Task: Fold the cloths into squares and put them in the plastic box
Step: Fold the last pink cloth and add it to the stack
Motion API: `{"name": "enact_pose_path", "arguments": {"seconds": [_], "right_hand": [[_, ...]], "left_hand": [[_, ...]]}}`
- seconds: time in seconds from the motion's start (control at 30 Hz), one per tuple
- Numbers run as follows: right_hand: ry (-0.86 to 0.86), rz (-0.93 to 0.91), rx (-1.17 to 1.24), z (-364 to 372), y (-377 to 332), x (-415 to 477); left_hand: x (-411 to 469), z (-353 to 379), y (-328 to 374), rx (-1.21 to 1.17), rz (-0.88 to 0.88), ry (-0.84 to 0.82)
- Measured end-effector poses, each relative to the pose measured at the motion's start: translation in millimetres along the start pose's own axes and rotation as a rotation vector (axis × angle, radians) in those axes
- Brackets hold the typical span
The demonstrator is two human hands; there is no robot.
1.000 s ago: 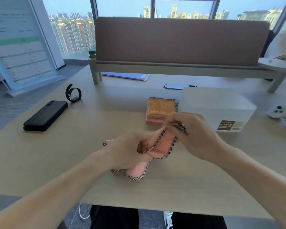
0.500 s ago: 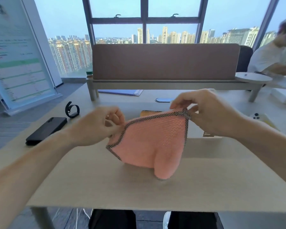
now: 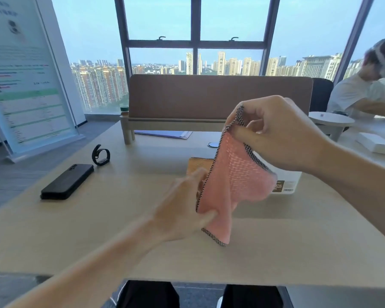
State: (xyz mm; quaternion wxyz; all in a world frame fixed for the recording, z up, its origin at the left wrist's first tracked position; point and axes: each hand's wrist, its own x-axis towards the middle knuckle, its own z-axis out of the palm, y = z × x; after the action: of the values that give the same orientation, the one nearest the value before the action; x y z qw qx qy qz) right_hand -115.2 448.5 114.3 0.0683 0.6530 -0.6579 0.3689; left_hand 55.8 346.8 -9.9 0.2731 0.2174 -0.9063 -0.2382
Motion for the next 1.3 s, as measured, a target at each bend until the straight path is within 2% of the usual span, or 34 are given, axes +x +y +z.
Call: {"name": "enact_pose_path", "arguments": {"seconds": [0.07, 0.13, 0.23, 0.3, 0.5, 0.6, 0.73, 0.87, 0.97, 1.13, 1.2, 1.3], "right_hand": [[0.009, 0.016, -0.022, -8.1, -1.6, 2.5], [0.001, 0.049, -0.014, -17.5, 3.5, 1.7], [-0.037, 0.149, 0.138, -31.3, 15.3, -5.9], [-0.058, 0.200, 0.252, -39.5, 23.6, -16.7], [-0.108, 0.173, 0.550, -53.3, 29.9, -32.7], [-0.105, 0.159, 0.597, -56.7, 33.7, -23.6], [-0.154, 0.276, 0.484, -25.6, 61.9, -14.5], [-0.202, 0.434, 0.377, 39.4, 107.1, -21.1], [-0.278, 0.479, 0.228, 92.1, 143.7, -32.6], [-0.293, 0.430, -0.138, 138.3, 166.0, -47.4], [-0.264, 0.428, -0.191, 146.1, 170.7, -47.6], [-0.178, 0.410, -0.221, 148.9, 170.3, -46.6]], "left_hand": [[3.0, 13.1, -1.4, -0.074, -0.038, 0.079], [3.5, 10.8, -7.6, -0.148, -0.051, 0.081], [-4.9, -18.5, -13.4, -0.300, -0.091, 0.060], [-13.6, -47.1, -13.0, -0.361, -0.129, 0.115], [-16.9, -118.2, 7.0, -0.340, -0.034, 0.362], [-6.3, -132.3, 12.9, -0.236, -0.030, 0.378], [16.9, -113.4, -16.1, -0.182, -0.198, 0.245], [28.5, -62.7, -74.5, -0.169, -0.431, 0.063], [33.0, -23.3, -118.0, -0.136, -0.532, -0.028], [38.8, 6.7, -156.0, 0.012, -0.527, -0.061], [43.6, 6.7, -158.8, 0.109, -0.517, -0.060], [43.3, 4.7, -161.9, 0.387, -0.479, 0.011]]}}
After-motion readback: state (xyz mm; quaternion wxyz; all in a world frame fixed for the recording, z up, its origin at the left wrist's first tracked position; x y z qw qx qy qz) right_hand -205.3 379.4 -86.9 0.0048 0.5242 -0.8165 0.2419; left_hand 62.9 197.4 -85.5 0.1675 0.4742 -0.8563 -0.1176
